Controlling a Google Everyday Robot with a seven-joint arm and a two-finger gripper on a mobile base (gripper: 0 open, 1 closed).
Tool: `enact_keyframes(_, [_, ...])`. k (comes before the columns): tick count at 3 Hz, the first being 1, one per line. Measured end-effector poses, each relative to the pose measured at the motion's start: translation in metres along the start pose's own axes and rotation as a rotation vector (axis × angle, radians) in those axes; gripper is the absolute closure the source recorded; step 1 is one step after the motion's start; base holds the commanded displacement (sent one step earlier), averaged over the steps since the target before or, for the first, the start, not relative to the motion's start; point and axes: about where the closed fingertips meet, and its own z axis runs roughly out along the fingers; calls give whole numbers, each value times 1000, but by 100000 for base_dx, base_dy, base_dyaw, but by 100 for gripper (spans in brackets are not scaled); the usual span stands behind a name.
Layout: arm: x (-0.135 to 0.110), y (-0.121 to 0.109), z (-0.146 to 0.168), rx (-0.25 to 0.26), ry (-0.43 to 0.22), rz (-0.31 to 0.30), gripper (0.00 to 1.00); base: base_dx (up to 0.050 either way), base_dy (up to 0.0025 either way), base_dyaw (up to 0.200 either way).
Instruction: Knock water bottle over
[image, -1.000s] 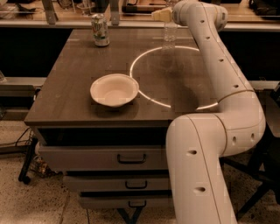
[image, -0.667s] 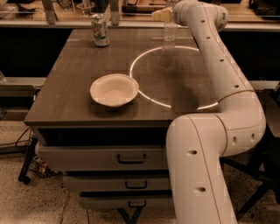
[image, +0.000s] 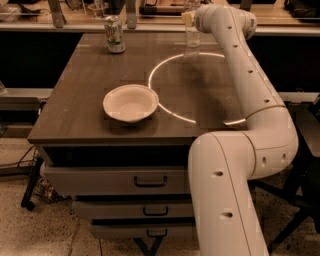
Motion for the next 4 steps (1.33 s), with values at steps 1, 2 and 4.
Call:
enact_keyframes(1, [1, 1, 2, -3, -10, 2, 72, 0, 0, 0])
enact_keyframes(2, [-11, -4, -4, 1, -37, -8, 95, 0, 0, 0])
enact_keyframes(4, [-60, -18, -53, -8, -16, -126, 100, 0, 0, 0])
